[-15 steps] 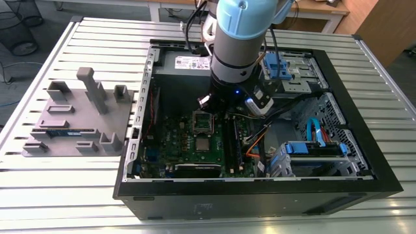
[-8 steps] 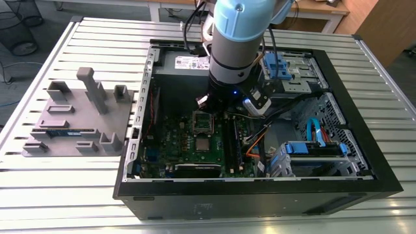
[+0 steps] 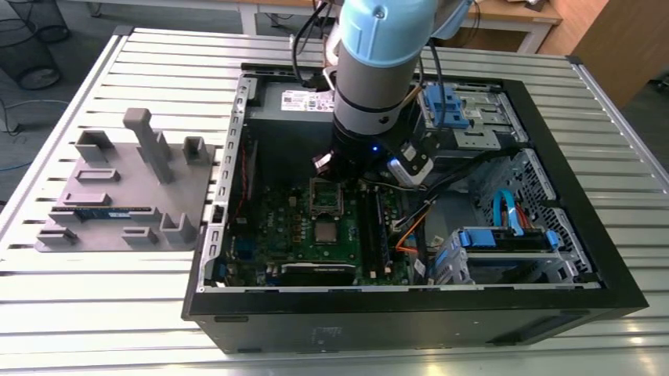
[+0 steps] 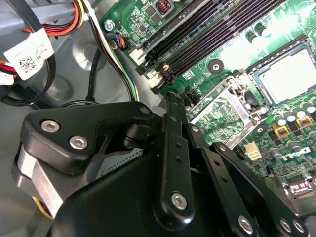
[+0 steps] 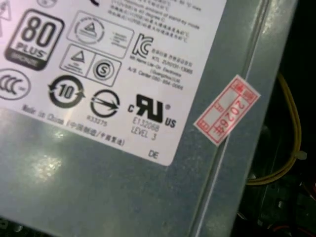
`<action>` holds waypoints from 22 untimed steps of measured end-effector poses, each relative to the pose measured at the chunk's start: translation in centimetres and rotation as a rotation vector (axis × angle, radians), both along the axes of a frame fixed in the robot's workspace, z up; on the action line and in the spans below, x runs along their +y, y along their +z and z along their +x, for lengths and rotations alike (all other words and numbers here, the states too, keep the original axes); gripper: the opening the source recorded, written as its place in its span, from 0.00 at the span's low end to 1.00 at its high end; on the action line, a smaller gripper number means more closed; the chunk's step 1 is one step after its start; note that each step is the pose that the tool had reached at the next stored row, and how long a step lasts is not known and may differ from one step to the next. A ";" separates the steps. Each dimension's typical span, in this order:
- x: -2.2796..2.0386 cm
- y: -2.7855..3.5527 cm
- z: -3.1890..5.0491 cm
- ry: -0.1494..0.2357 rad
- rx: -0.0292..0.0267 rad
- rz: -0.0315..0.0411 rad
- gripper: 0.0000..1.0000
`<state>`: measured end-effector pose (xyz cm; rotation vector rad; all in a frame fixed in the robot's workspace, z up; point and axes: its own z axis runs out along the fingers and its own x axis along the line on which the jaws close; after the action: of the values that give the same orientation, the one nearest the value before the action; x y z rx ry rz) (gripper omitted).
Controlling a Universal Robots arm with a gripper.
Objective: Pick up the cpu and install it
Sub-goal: 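Close the cpu cover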
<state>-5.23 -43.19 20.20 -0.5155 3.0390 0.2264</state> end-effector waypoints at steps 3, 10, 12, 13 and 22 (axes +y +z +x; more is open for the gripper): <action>-0.05 0.12 -0.01 0.000 -0.0008 -0.0001 0.11; -0.19 0.56 0.00 0.000 -0.0031 0.0001 0.11; -0.25 0.66 0.00 0.001 -0.0038 0.0004 0.11; -0.27 0.71 0.00 0.001 -0.0039 0.0003 0.11; -0.39 1.07 0.00 0.002 -0.0048 0.0007 0.11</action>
<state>-5.24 -43.58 21.27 -0.5180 3.0338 0.2260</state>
